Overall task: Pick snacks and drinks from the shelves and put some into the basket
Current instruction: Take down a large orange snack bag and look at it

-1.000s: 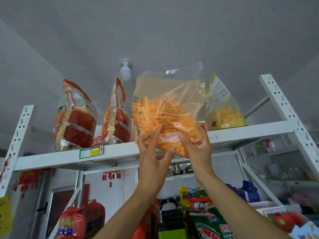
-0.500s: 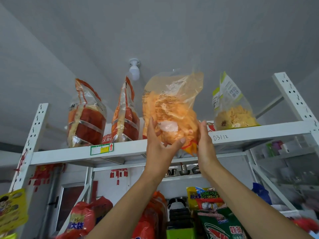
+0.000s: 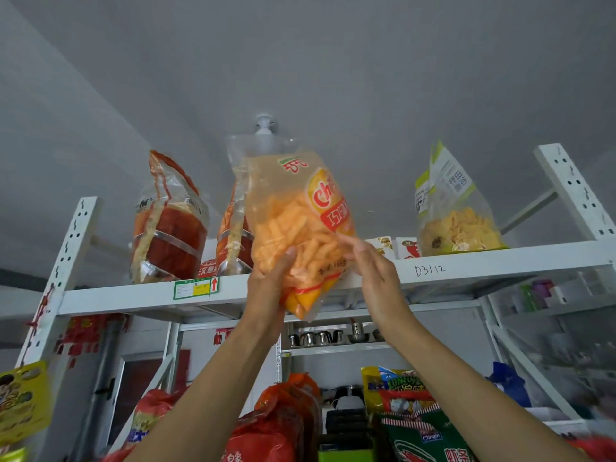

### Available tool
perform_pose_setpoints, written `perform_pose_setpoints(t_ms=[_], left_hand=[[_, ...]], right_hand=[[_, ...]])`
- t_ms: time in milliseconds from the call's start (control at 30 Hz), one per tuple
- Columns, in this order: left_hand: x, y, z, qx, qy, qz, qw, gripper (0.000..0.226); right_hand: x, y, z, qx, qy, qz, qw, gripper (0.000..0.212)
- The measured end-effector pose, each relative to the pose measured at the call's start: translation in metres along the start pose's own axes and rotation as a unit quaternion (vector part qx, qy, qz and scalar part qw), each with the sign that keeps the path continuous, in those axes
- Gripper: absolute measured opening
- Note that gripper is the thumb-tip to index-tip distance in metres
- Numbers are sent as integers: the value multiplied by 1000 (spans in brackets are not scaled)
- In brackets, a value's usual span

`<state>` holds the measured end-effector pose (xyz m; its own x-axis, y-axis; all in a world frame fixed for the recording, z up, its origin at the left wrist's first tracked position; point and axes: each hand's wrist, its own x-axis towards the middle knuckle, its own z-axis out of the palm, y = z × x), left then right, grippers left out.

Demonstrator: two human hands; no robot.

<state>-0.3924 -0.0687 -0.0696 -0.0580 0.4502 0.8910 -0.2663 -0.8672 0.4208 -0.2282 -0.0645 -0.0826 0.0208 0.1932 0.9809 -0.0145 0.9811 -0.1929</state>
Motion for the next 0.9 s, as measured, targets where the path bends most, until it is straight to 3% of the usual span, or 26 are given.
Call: perform_pose_setpoints(t_ms=[100,200,367,467,500,567,633,767,900], left_hand=[[-3,7,-17,-44,-4,-64,997,43],[-9,14,-33,-61,-28,-118,991,36],[-12,9,-53,-68,-49,-177,981,51],[-12,3,-57,-52,-71,-206,975,92],[-12,1,-57,-43,-77,-208,974,90],[-10,-1,-56,-4,-57,-193,979,61],[-5,-5,-55,76,-18,-157,984,50],[3,-13,-48,226,55,-68,970,59],[0,-19,-38,243,-31,-8,969,87]], right_hand=[[21,12,-18,-100,97,12,990,32],[44,18,-40,-125,136,71,980,46],[53,22,-62,-3,-7,221,975,92],[41,25,-56,91,-106,292,946,77],[38,29,-54,104,-108,295,944,73],[34,35,-51,107,-72,282,951,73],[32,40,-49,96,-8,267,959,74],[33,43,-47,88,65,247,963,63],[35,46,-44,87,74,231,966,63]])
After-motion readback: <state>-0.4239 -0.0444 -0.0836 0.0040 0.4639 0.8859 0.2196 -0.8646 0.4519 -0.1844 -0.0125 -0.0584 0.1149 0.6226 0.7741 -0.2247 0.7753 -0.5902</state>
